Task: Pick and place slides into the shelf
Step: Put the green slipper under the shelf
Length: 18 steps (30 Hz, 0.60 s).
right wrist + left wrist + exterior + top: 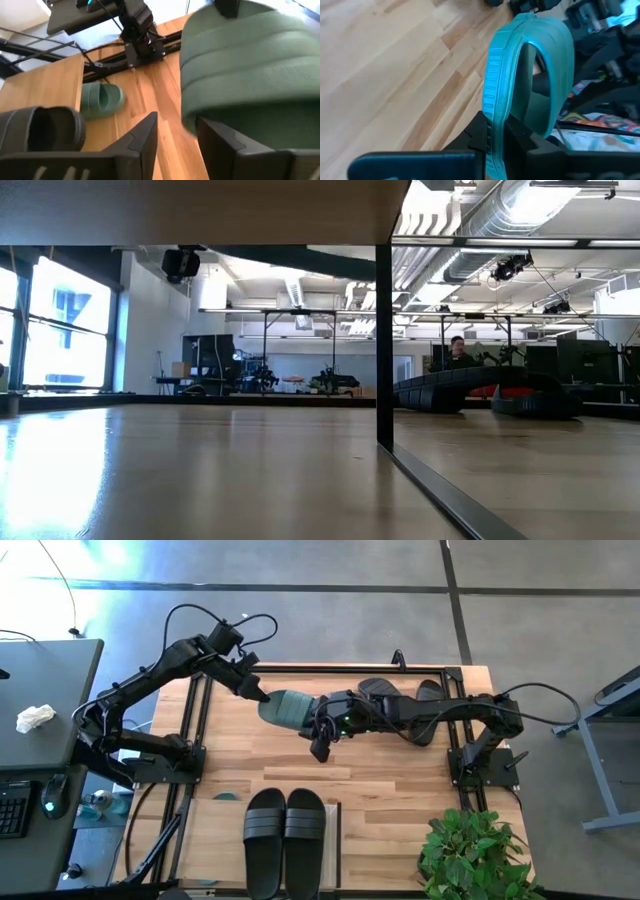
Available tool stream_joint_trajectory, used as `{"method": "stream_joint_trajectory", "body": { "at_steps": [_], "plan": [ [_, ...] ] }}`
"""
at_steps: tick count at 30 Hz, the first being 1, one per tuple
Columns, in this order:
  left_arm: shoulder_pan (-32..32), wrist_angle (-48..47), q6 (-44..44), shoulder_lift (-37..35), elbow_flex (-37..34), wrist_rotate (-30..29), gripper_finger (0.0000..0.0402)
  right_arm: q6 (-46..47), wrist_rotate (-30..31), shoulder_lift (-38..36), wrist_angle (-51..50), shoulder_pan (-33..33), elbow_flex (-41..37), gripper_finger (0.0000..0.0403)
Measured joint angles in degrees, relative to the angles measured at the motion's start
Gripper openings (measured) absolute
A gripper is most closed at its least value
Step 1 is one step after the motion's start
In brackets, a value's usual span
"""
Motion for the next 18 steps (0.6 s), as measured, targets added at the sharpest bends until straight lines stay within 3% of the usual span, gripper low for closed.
{"method": "stream_joint_trajectory", "body": {
  "at_steps": [10, 15, 18],
  "plan": [
    [0.0, -22.02, 14.2, 1.06, 13.16, -7.84, 0.0017, -3.22, 3.34, -11.11, -6.1, 0.72, 0.0, 0.0129],
    [-0.03, -35.76, 22.64, 5.73, 15.44, -15.32, 0.0017, -3.24, 3.66, -13.84, -9.63, -0.28, 0.0, 0.0129],
    [-0.7, -34.38, 24.01, 7.59, 14.64, -10.81, 0.0017, -3.15, 3.12, -13.86, -11.72, -0.56, 0.0, 0.0129]
  ]
}}
